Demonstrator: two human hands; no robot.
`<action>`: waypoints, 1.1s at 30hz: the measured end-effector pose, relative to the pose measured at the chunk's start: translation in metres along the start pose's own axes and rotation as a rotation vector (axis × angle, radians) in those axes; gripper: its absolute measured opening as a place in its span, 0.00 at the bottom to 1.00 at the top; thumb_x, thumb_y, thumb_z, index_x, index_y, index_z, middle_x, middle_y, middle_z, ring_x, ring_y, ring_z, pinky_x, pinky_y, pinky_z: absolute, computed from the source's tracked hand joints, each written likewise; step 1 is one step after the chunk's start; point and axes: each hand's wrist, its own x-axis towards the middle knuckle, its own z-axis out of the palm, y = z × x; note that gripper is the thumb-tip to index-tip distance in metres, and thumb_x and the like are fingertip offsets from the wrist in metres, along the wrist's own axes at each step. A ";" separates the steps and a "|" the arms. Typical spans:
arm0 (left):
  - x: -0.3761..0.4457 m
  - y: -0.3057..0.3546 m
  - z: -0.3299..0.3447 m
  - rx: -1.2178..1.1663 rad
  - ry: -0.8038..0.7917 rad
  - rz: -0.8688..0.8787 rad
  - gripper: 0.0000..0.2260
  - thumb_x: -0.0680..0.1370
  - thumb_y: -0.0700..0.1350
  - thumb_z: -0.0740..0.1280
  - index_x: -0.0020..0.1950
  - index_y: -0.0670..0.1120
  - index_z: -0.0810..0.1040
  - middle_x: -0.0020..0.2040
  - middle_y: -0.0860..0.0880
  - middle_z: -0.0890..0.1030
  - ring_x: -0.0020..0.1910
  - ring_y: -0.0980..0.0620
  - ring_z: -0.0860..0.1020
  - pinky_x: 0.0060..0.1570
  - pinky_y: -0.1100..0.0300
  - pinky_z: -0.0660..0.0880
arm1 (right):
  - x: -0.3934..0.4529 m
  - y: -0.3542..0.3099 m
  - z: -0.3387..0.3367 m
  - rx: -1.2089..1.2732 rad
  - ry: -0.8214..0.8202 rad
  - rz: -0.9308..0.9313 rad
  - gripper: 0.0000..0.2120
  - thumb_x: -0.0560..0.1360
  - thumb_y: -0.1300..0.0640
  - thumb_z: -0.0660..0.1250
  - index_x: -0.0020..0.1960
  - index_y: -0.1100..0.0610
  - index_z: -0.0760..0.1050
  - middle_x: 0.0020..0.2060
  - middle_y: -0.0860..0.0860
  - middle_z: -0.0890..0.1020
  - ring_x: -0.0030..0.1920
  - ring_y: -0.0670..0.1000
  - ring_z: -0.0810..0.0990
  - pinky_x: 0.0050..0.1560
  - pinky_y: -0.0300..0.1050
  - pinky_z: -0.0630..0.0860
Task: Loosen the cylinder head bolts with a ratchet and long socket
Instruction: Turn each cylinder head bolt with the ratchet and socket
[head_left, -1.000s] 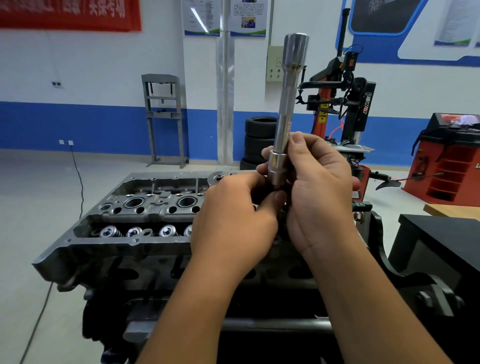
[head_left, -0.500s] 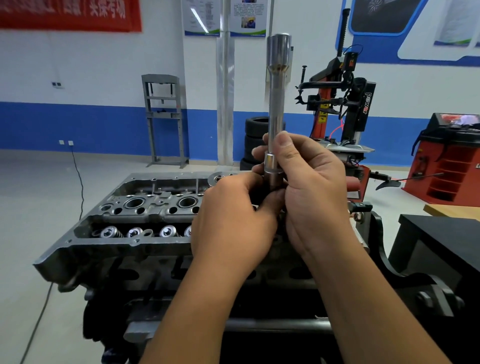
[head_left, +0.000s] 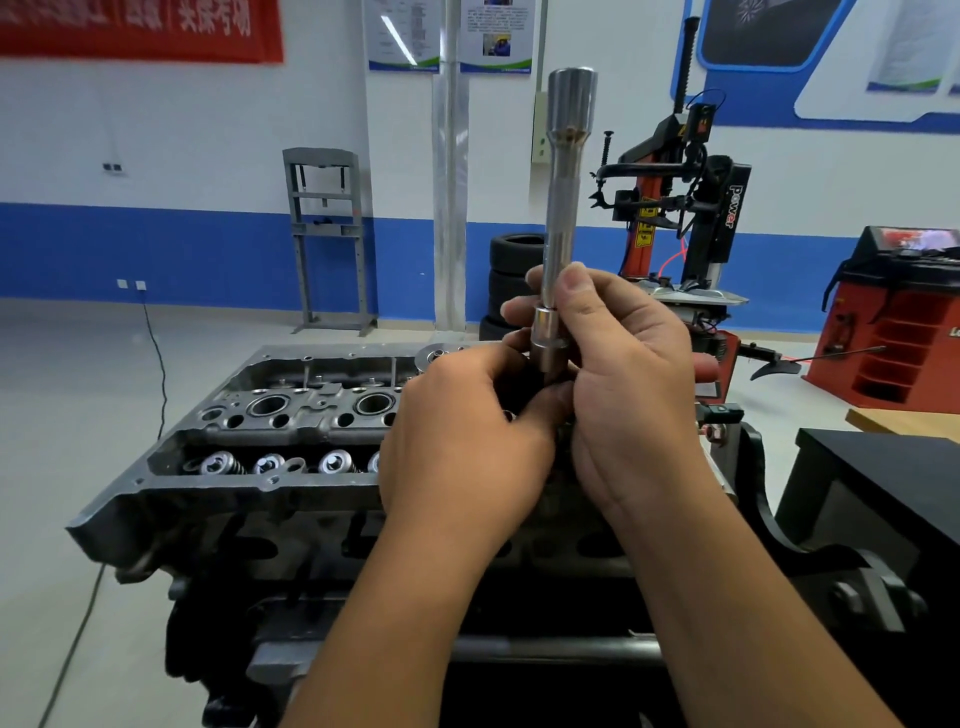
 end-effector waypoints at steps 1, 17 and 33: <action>0.000 0.000 0.000 0.010 0.013 0.000 0.13 0.71 0.65 0.71 0.53 0.65 0.81 0.44 0.62 0.86 0.48 0.56 0.84 0.48 0.48 0.82 | 0.000 -0.001 0.000 0.000 0.007 -0.007 0.05 0.76 0.50 0.73 0.45 0.51 0.84 0.40 0.55 0.86 0.38 0.53 0.83 0.42 0.49 0.82; 0.001 -0.002 0.001 0.049 -0.024 0.027 0.13 0.73 0.65 0.69 0.54 0.62 0.84 0.45 0.62 0.86 0.48 0.57 0.84 0.47 0.49 0.82 | 0.000 0.002 -0.001 -0.027 0.087 -0.052 0.06 0.73 0.52 0.77 0.45 0.53 0.81 0.38 0.51 0.84 0.38 0.53 0.82 0.43 0.51 0.82; 0.004 -0.002 -0.001 -0.075 -0.091 0.023 0.16 0.71 0.64 0.67 0.54 0.60 0.85 0.44 0.62 0.86 0.47 0.56 0.85 0.49 0.47 0.83 | 0.001 0.000 -0.003 0.021 0.045 -0.022 0.09 0.73 0.54 0.76 0.49 0.57 0.81 0.38 0.53 0.85 0.38 0.51 0.83 0.45 0.49 0.82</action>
